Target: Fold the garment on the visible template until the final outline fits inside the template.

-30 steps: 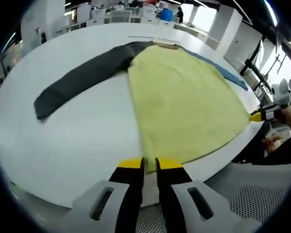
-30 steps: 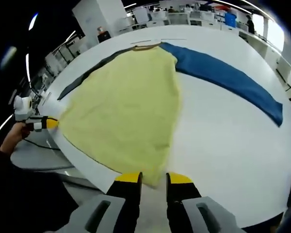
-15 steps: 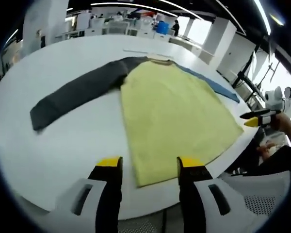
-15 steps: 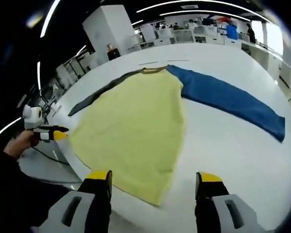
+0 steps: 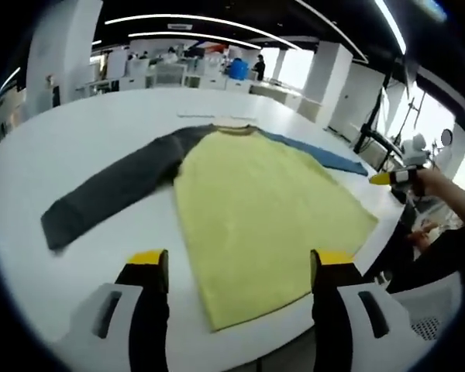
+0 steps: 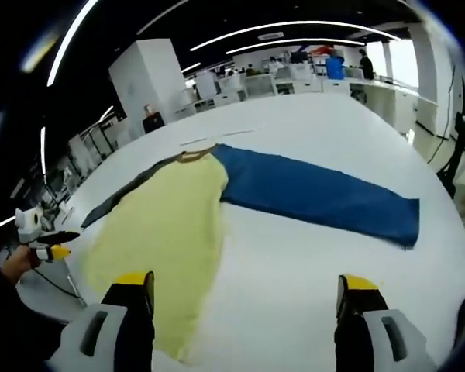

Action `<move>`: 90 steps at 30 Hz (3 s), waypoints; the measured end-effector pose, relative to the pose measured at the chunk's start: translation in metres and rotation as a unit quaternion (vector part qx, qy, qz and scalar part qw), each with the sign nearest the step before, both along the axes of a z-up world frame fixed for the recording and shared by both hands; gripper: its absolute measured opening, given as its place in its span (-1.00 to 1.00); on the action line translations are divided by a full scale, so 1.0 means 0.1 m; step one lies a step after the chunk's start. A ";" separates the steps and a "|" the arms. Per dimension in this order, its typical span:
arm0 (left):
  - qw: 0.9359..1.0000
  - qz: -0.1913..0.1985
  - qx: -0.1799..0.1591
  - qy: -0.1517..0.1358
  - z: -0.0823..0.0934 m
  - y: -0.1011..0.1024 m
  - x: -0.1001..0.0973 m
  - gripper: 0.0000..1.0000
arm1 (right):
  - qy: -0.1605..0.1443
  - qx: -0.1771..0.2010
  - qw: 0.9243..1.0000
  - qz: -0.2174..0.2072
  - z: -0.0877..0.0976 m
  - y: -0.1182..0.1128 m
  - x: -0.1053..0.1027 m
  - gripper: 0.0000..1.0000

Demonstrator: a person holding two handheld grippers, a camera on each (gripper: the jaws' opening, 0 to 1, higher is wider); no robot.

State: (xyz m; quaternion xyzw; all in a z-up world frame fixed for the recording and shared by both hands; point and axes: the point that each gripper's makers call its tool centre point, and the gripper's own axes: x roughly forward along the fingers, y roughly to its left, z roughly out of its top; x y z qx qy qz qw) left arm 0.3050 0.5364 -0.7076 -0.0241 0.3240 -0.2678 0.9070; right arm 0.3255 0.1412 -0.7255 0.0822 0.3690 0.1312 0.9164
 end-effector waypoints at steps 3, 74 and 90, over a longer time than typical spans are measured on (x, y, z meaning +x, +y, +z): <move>1.000 -0.015 0.001 -0.017 0.05 -0.05 0.04 0.60 | -0.007 -0.010 1.000 -0.008 0.01 -0.15 0.07 0.98; 0.995 -0.023 0.029 -0.098 0.27 0.04 0.13 0.98 | 0.052 -0.063 0.965 -0.250 -0.24 -1.62 0.26 -1.00; 0.994 -0.042 0.019 -0.098 0.25 -0.06 0.10 0.98 | 0.029 -0.070 0.970 -0.230 0.02 -1.51 0.36 -1.00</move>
